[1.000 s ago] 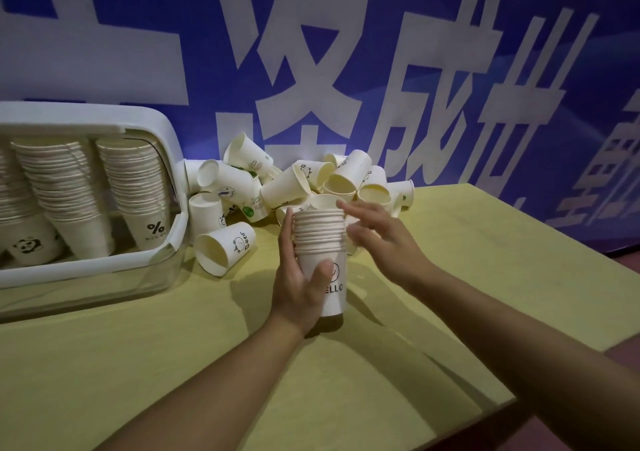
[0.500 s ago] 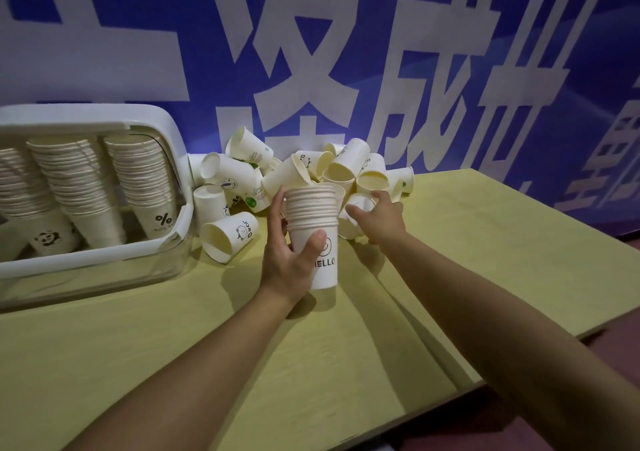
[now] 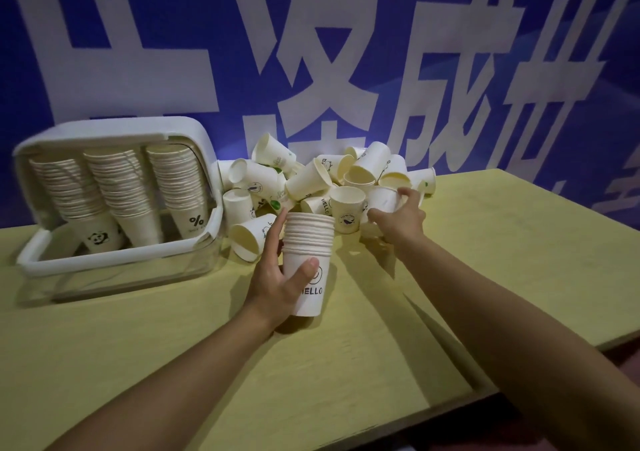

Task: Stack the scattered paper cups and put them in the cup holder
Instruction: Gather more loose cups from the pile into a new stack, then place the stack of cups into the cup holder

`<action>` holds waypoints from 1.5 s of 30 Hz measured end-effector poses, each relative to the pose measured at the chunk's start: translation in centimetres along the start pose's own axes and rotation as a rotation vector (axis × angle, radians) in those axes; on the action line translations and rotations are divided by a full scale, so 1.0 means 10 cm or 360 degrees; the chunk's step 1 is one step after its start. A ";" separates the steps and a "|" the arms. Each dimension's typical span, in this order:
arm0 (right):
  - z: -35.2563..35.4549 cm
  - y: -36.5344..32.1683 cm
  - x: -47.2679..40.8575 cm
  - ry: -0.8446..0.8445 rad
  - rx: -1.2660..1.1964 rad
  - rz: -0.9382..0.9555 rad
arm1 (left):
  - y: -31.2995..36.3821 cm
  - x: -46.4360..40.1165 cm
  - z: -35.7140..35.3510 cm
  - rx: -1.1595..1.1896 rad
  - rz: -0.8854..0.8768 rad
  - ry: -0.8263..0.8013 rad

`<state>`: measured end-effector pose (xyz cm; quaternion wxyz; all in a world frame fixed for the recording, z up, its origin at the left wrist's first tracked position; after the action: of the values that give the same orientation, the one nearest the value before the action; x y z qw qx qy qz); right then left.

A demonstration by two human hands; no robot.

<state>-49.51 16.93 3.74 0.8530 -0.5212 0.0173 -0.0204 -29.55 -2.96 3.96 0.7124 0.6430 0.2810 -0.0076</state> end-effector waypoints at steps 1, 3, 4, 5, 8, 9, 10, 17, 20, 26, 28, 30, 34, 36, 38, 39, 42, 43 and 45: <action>0.08 -0.05 0.07 0.0045 -0.0101 0.0091 | 0.00 0.01 -0.02 -0.0022 0.0012 -0.0062; 0.23 -0.22 0.26 0.0081 -0.0325 0.0299 | 0.03 0.02 -0.08 -0.0085 0.0028 -0.0231; 0.28 -0.33 0.37 0.0049 -0.0420 0.0401 | 0.07 0.03 -0.12 -0.0132 0.0028 -0.0314; 0.32 -0.45 0.51 -0.0010 -0.0494 0.0503 | 0.10 0.03 -0.15 -0.0180 0.0022 -0.0378; 0.28 -0.82 0.98 -0.0289 -0.0567 0.0788 | 0.22 0.02 -0.18 -0.0250 -0.0001 -0.0447; 0.24 -0.90 1.11 -0.0375 -0.0543 0.0842 | 0.25 0.02 -0.17 -0.0249 0.0000 -0.0442; 0.18 -0.93 1.22 -0.0434 -0.0516 0.0863 | 0.28 0.03 -0.15 -0.0250 0.0002 -0.0431; -0.22 -0.89 1.60 -0.0596 -0.0482 0.0870 | 0.30 0.25 0.16 -0.0399 0.0047 -0.0386; -0.45 -1.02 1.72 -0.0835 -0.0425 0.0902 | 0.27 0.31 0.41 -0.0466 0.0094 -0.0340; -0.84 -1.25 1.96 -0.0832 -0.0206 0.1116 | 0.38 0.44 0.94 -0.0486 0.0081 -0.0131; -1.06 -1.28 2.10 -0.0934 -0.0143 0.1164 | 0.43 0.47 1.19 -0.0373 0.0070 -0.0003; -1.28 -1.32 2.25 -0.1043 -0.0127 0.1195 | 0.48 0.54 1.43 -0.0365 0.0074 0.0090; -1.72 -1.40 2.41 -0.1227 -0.0193 0.1129 | 0.61 0.70 1.92 -0.0423 0.0092 0.0281; -2.03 -1.39 2.47 -0.1502 -0.0346 0.0877 | 0.73 0.75 2.21 -0.0433 0.0059 0.0427; -2.31 -1.31 2.51 -0.1730 -0.0466 0.0603 | 0.85 0.75 2.46 -0.0416 0.0053 0.0555; -2.44 -1.25 2.52 -0.1804 -0.0502 0.0478 | 0.91 0.74 2.58 -0.0413 0.0049 0.0610; -2.71 -1.06 2.49 -0.1895 -0.0603 0.0259 | 1.07 0.69 2.84 -0.0456 0.0014 0.0766; -2.76 -1.03 2.46 -0.1869 -0.0629 0.0262 | 1.11 0.66 2.91 -0.0460 -0.0001 0.0820; -2.77 -0.99 2.41 -0.1780 -0.0653 0.0317 | 1.16 0.57 3.01 -0.0458 -0.0052 0.0924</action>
<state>-26.97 -13.45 -0.32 0.6124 -0.6028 -0.3816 0.3406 -8.63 -26.67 12.69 0.6858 0.5064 0.4811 0.2044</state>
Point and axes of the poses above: each hand's wrist, its own x-axis away from the middle knuckle, its own z-axis out of the back of the hand, y = z × x, the point moved 10 cm from there along -x, towards the middle knuckle, and after that the axes turned 10 degrees about x, right-handed, at the moved point
